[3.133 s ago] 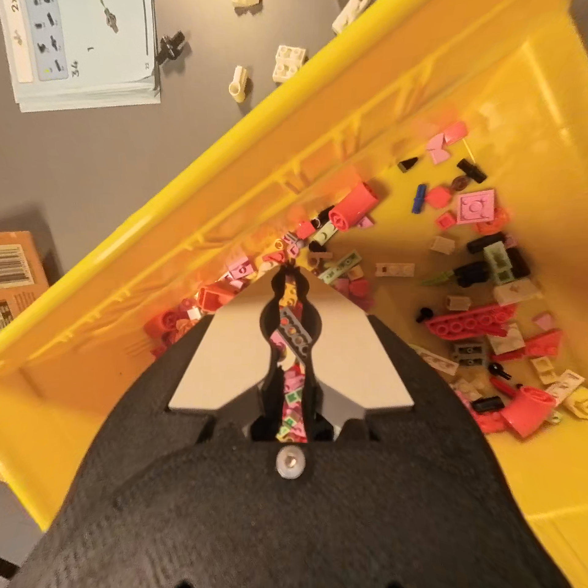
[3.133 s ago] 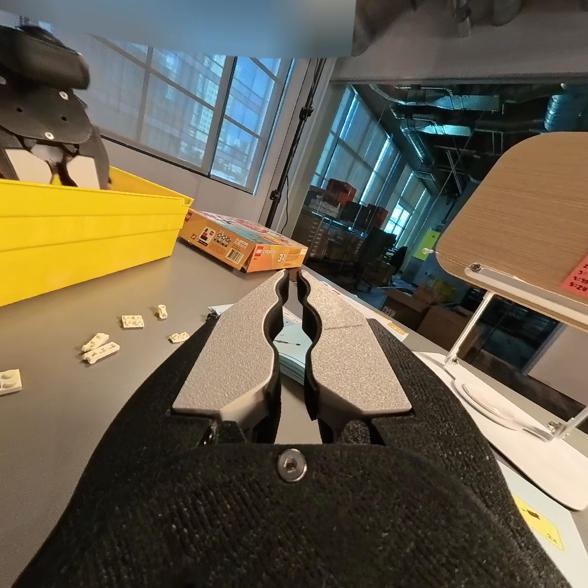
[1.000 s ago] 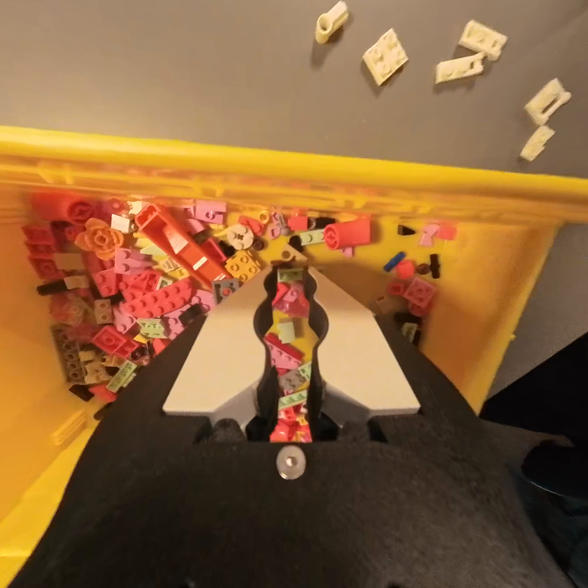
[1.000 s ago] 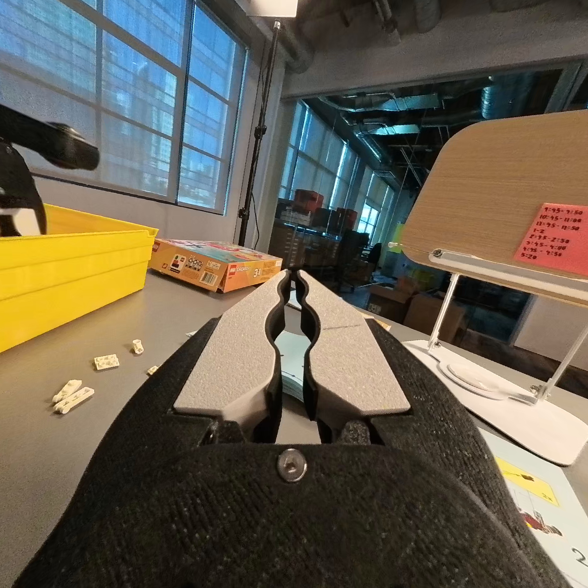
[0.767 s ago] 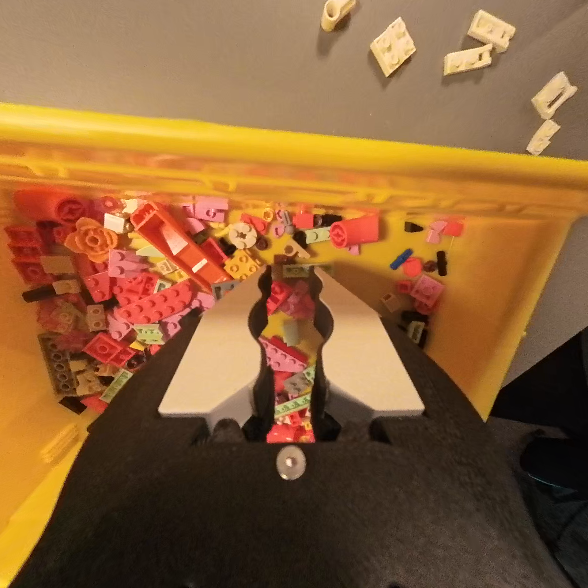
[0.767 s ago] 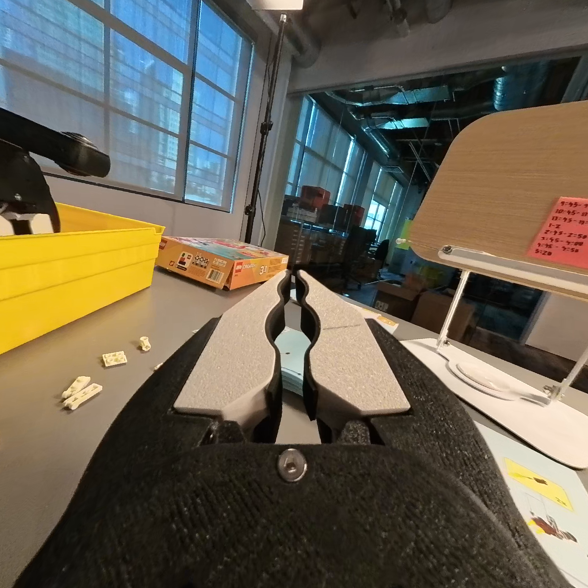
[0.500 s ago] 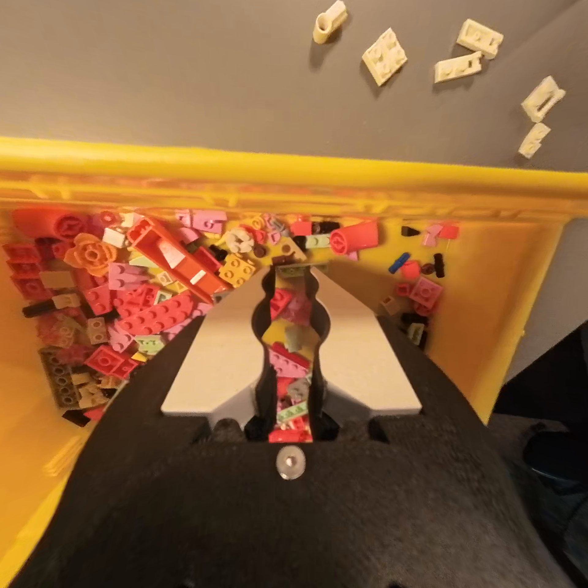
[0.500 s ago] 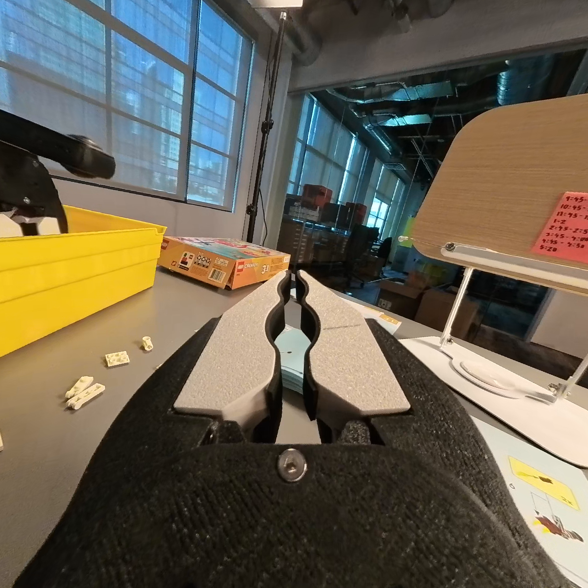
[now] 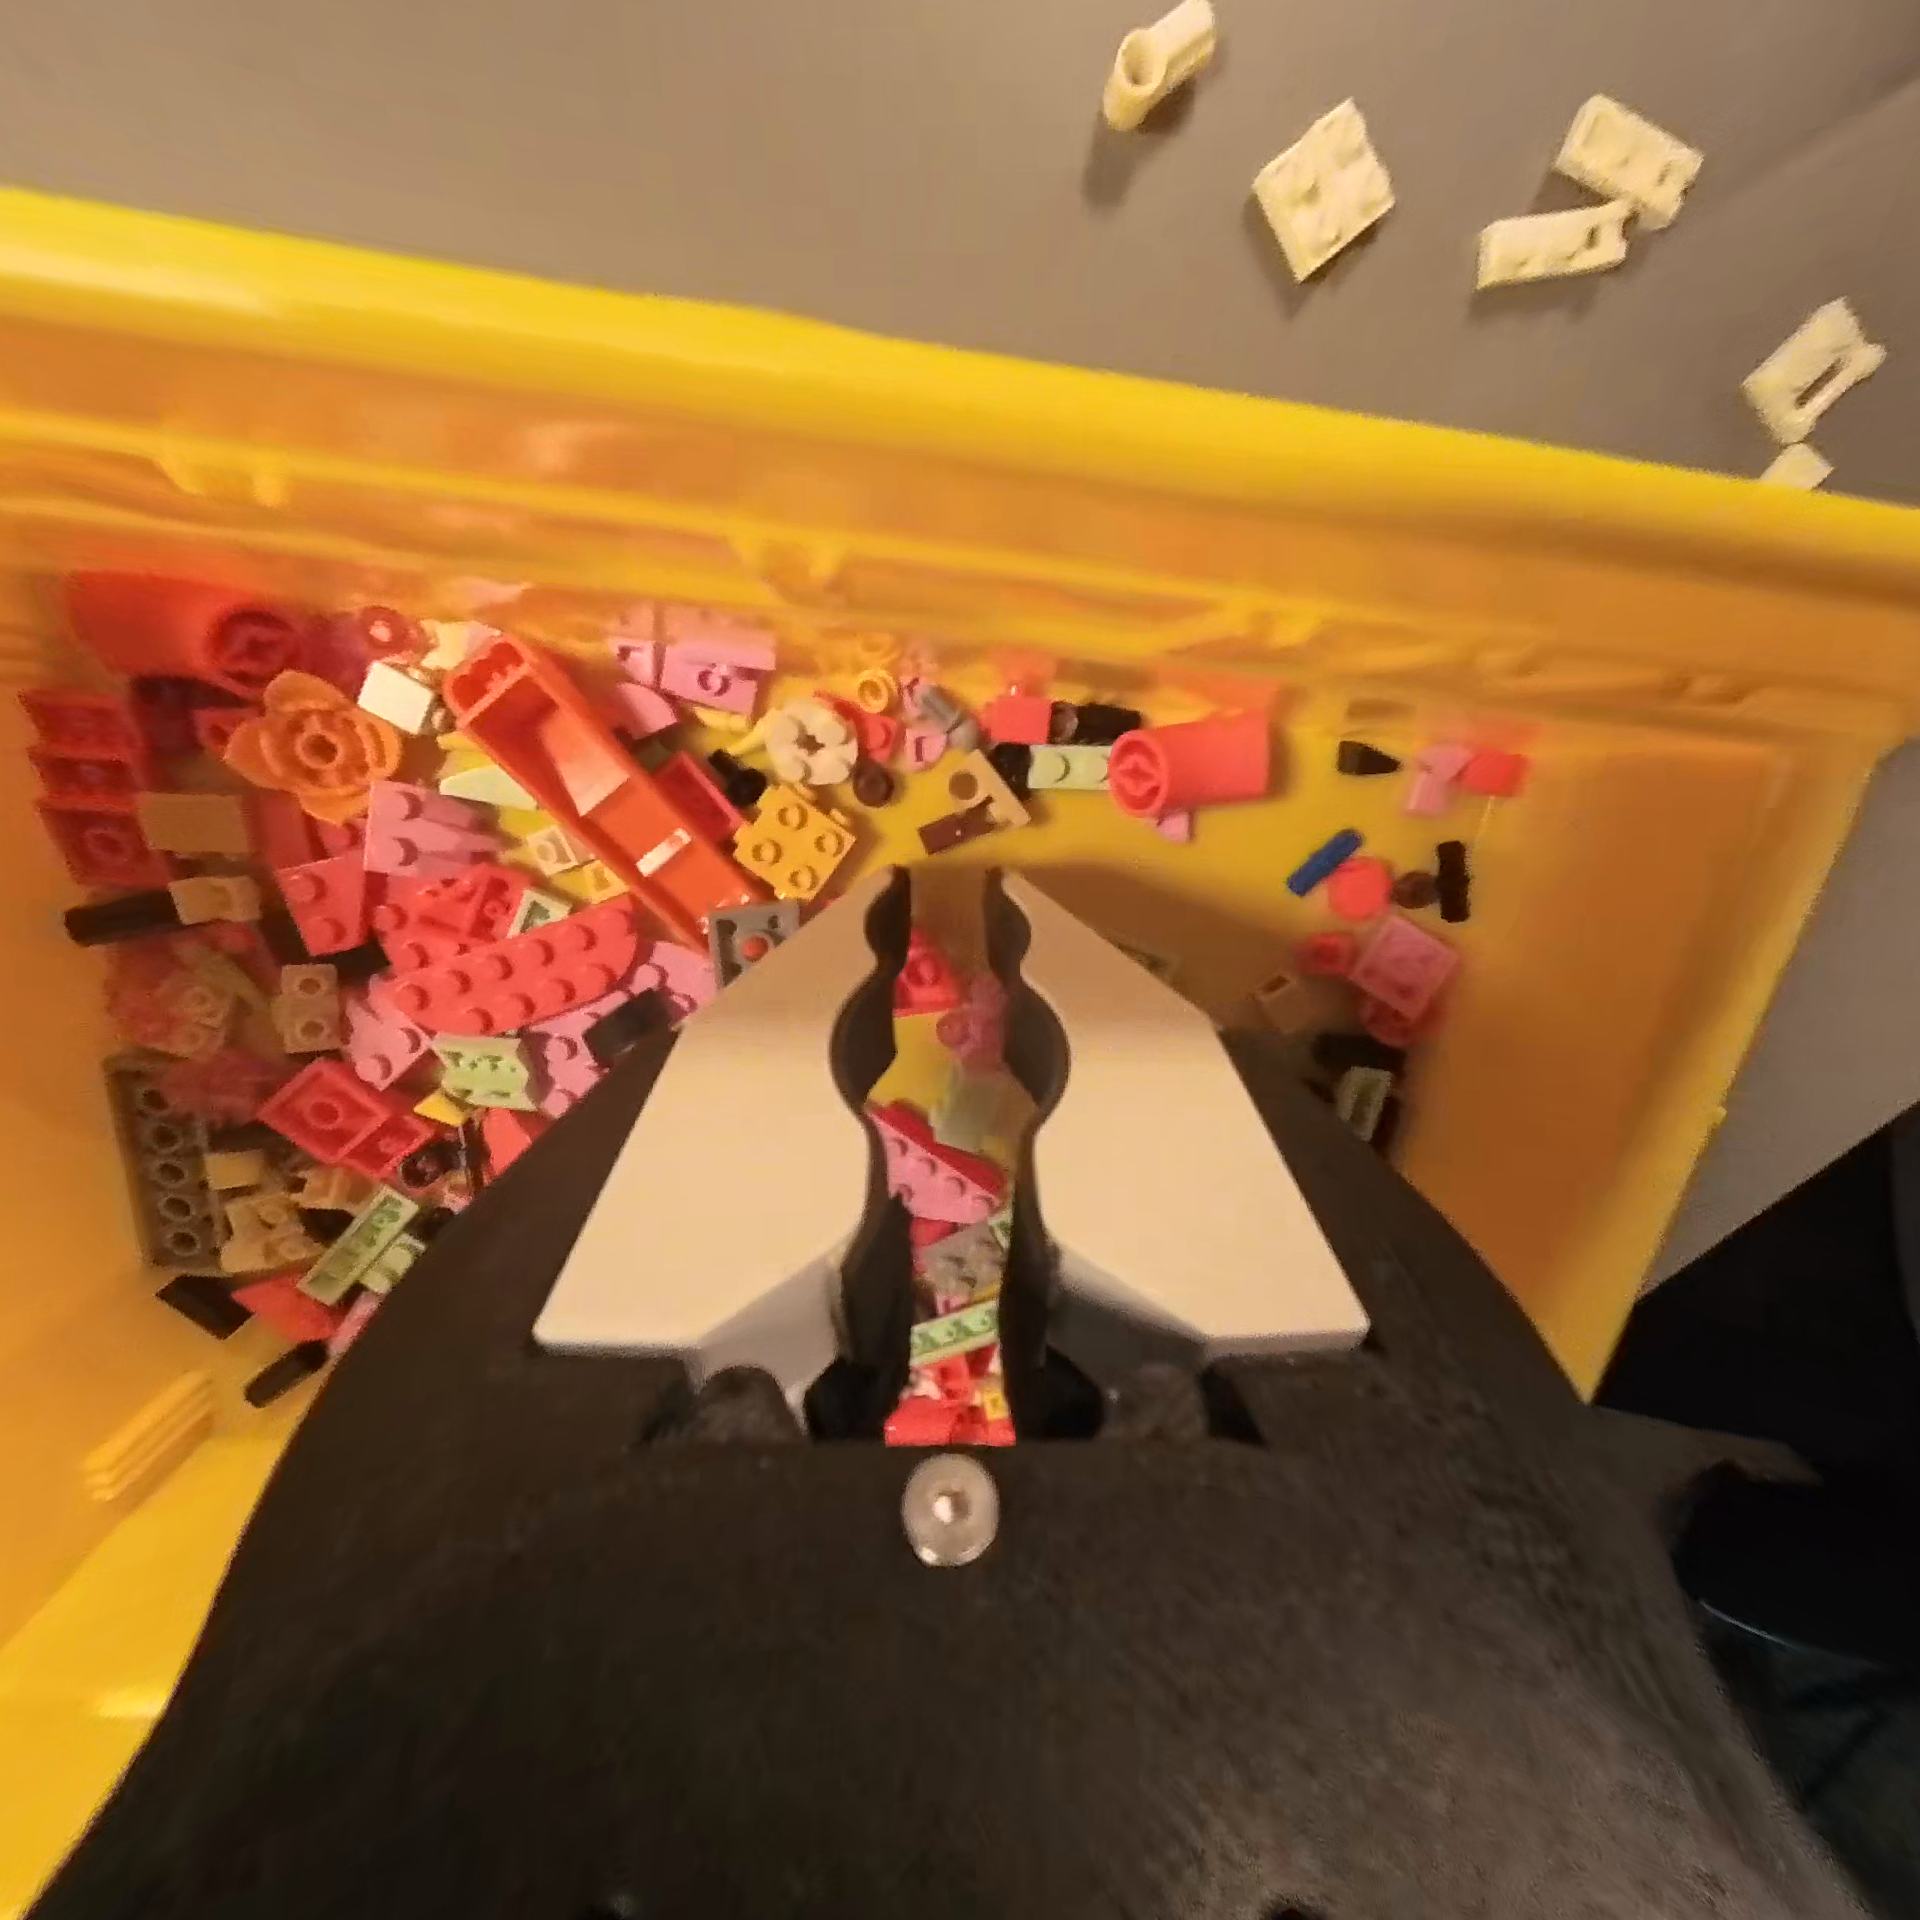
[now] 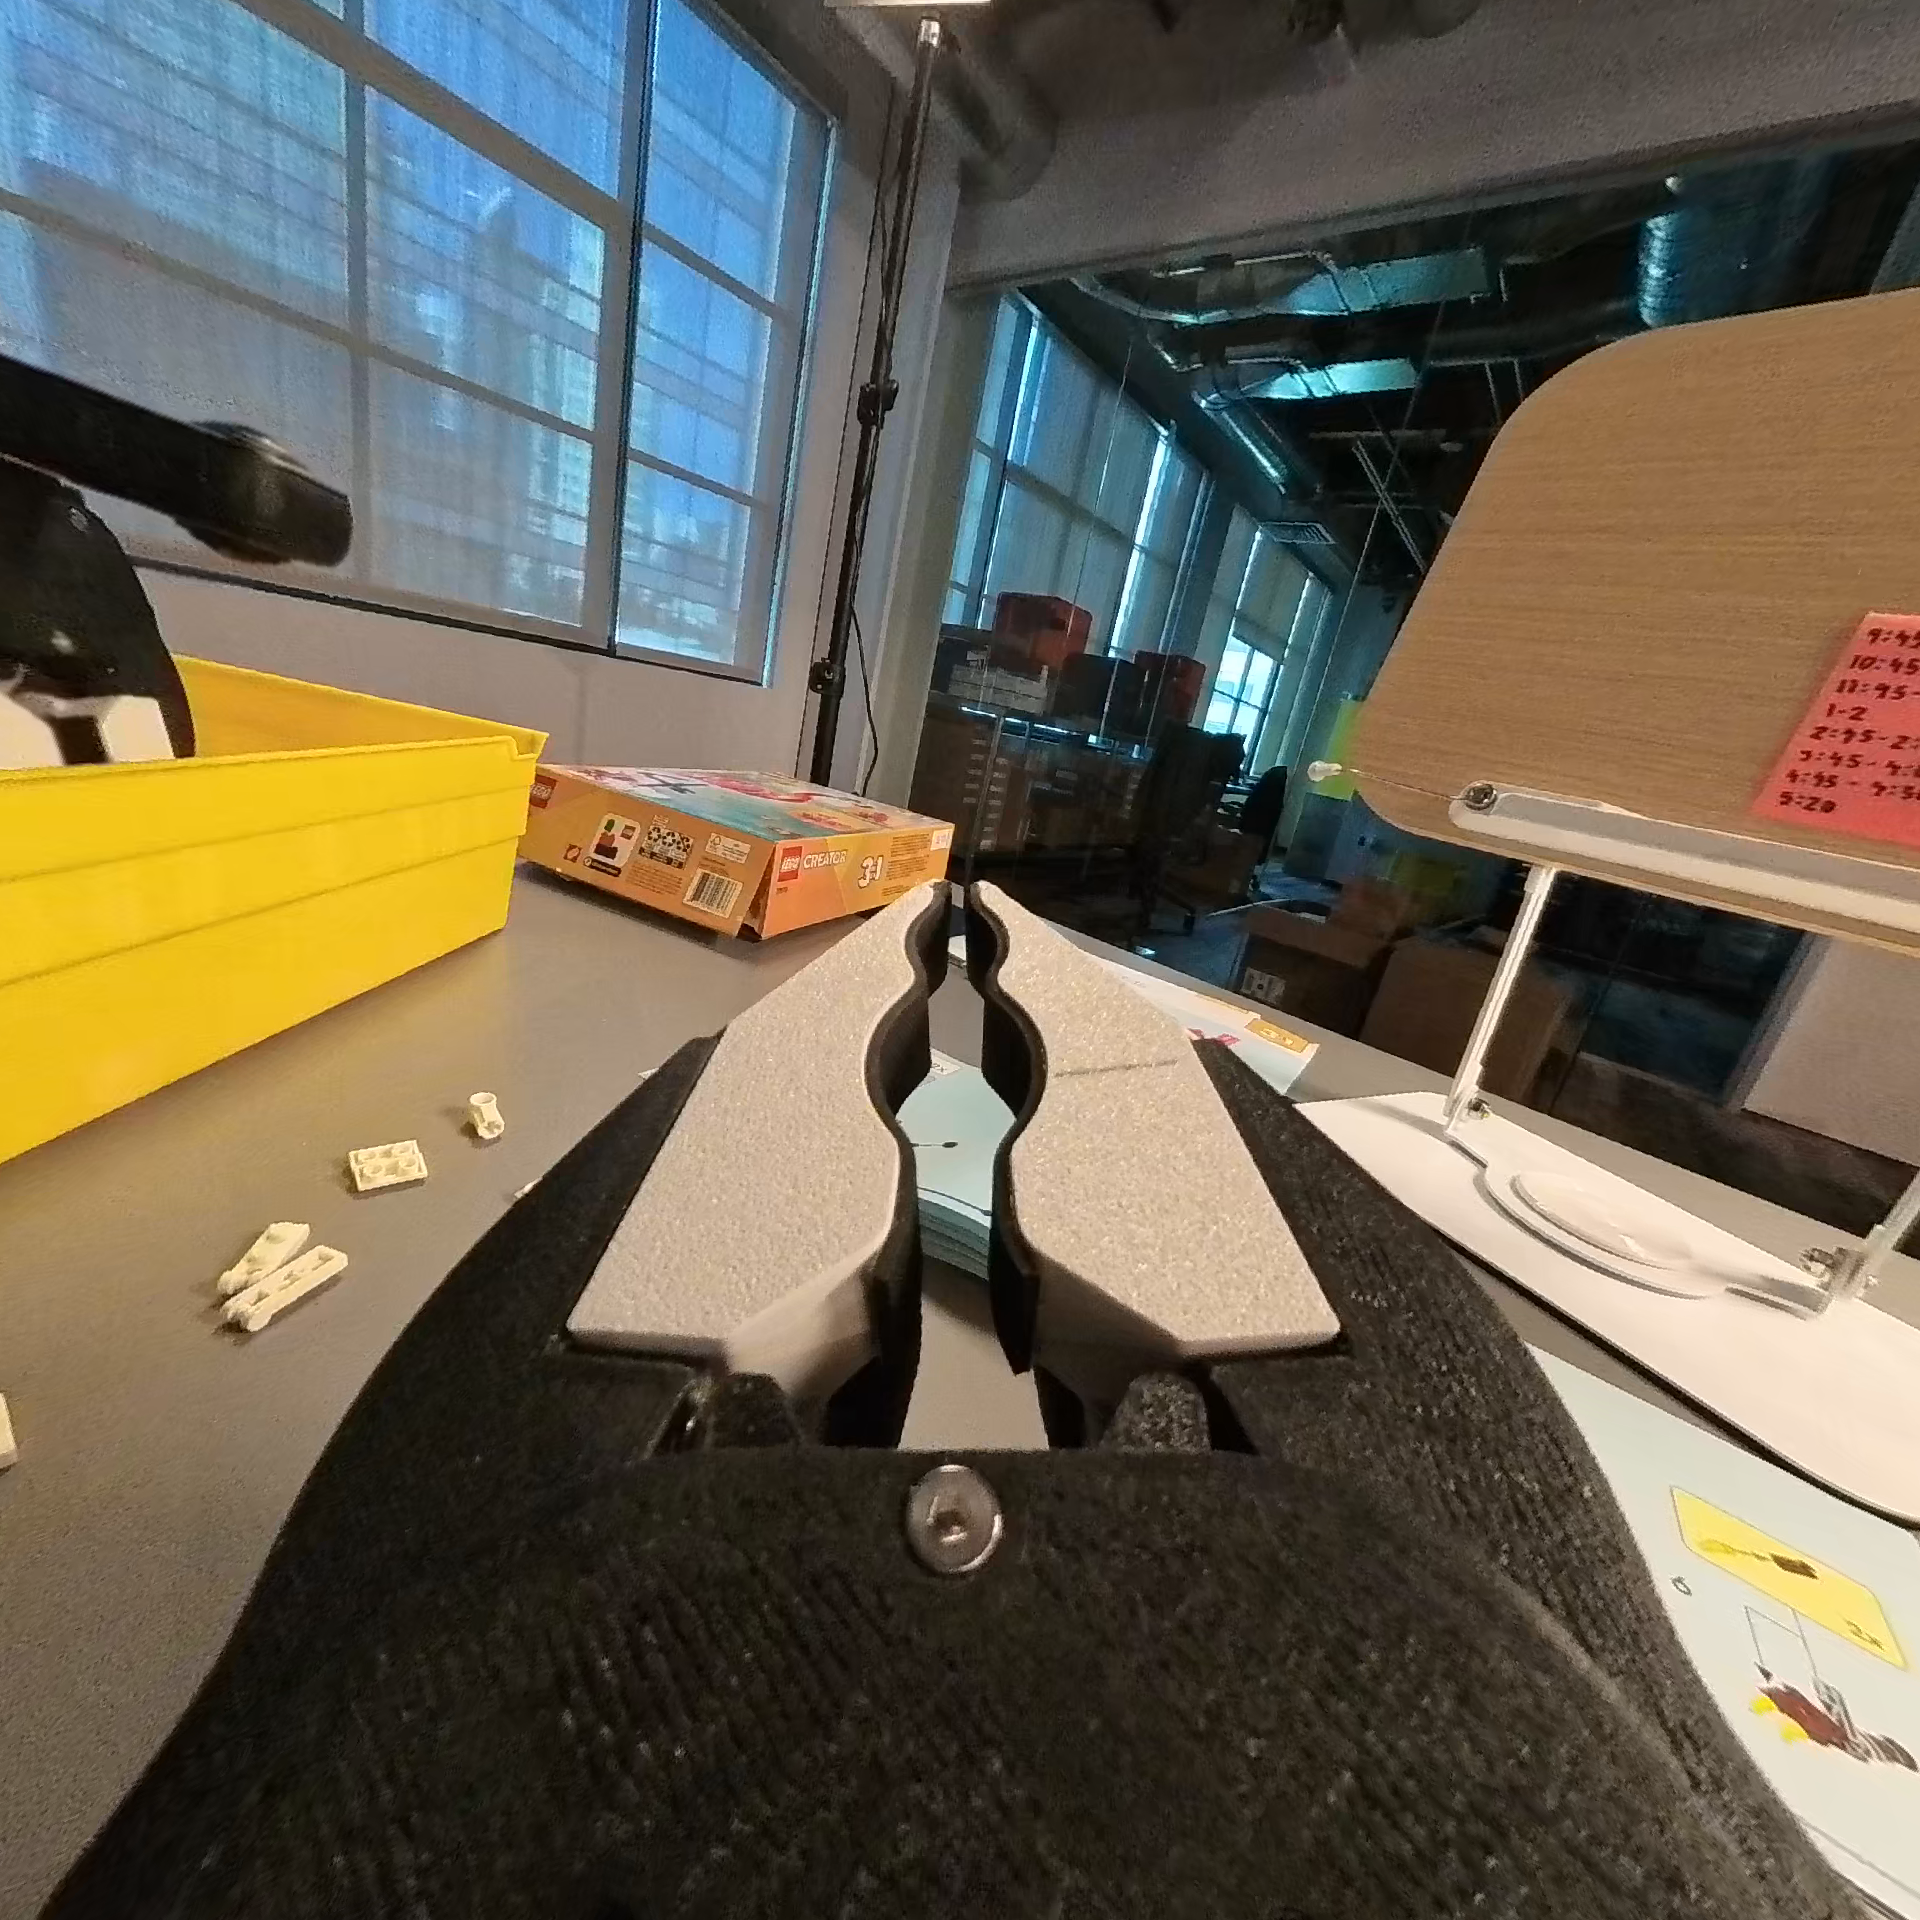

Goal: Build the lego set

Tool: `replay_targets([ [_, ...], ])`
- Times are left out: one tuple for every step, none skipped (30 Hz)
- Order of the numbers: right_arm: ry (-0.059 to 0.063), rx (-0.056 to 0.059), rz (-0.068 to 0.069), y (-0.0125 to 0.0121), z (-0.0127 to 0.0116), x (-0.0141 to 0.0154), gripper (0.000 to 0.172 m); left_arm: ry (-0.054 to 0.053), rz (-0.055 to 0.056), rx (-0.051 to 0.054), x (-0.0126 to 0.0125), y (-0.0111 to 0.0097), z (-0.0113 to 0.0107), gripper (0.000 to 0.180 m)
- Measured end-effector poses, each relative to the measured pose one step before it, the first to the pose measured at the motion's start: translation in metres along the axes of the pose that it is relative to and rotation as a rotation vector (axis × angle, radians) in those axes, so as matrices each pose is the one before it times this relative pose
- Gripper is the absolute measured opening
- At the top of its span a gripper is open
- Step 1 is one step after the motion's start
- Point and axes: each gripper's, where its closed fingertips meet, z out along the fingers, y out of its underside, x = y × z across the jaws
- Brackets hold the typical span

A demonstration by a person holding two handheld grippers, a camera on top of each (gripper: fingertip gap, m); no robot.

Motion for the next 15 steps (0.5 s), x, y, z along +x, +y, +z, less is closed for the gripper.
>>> replay_targets([
  [-0.0009, -0.0009, 0.0005, 0.0002, 0.00014, -0.00009, 0.0, -0.0043, 0.0013, -0.0045, -0.00031, 0.00042, 0.00163, 0.016],
  [-0.0006, -0.001, -0.0001, 0.00019, 0.00012, -0.0001, 0.0, 0.0006, 0.0026, 0.0028, 0.00026, -0.00075, 0.00083, 0.017],
  [-0.0001, -0.0006, -0.0001, 0.00013, 0.00015, -0.00003, 0.0, 0.0001, 0.0025, 0.0117, 0.0001, -0.00202, -0.00021, 0.019],
  [-0.0003, 0.0004, 0.0002, -0.00005, 0.00003, -0.00006, 0.0, -0.0008, 0.0004, 0.0077, -0.00032, -0.00166, -0.00004, 0.023],
  [-0.0005, -0.0007, 0.0005, 0.00017, 0.00015, -0.00003, 0.0, 0.0018, 0.0042, 0.0086, 0.00008, -0.0017, 0.00033, 0.025],
  [0.0, -0.0006, 0.0003, 0.0001, 0.00006, -0.00003, 0.0, -0.0003, 0.0071, 0.0054, 0.00013, -0.00116, 0.00085, 0.027],
  [0.0001, 0.0, 0.0009, 0.00007, 0.00011, 0.00013, 0.0, 0.0026, 0.0148, -0.0013, 0.00095, -0.00004, 0.00111, 0.028],
  [-0.0001, -0.0004, 0.0012, 0.0001, -0.00002, 0.0001, 0.0, -0.0004, 0.0214, 0.0035, 0.00084, -0.00074, 0.00023, 0.027],
  [-0.0002, -0.0006, 0.0012, 0.00025, 0.00013, -0.00006, 0.0, -0.0006, 0.0196, -0.004, 0.0008, 0.00035, 0.0003, 0.026],
  [-0.0005, -0.001, 0.0014, 0.00023, 0.00014, 0.0, 0.0, -0.0077, 0.0151, -0.0026, -0.00054, 0.00041, 0.00016, 0.022],
  [0.0, -0.0007, 0.0011, 0.00017, 0.00006, 0.0001, 0.0, -0.0051, 0.0101, -0.0021, -0.00062, 0.0005, 0.00012, 0.013],
  [-0.0002, 0.0002, 0.001, 0.00002, 0.00002, 0.0001, 0.0, 0.0077, 0.0122, 0.0002, 0.00138, 0.0005, 0.00008, 0.009],
  [-0.0001, 0.0002, 0.0007, -0.00001, 0.00002, 0.00004, 0.0, 0.0077, 0.0123, 0.0034, 0.00161, 0.00011, -0.00001, 0.009],
  [-0.0003, 0.0002, 0.0005, -0.00001, 0.00002, 0.00003, 0.0, -0.0027, 0.0114, 0.0049, 0.00055, 0.0, -0.00003, 0.009],
  [-0.0002, 0.0002, 0.0005, -0.00002, 0.00001, -0.00007, 0.0, -0.0125, 0.0127, 0.0106, -0.0003, -0.00027, 0.00007, 0.008],
])
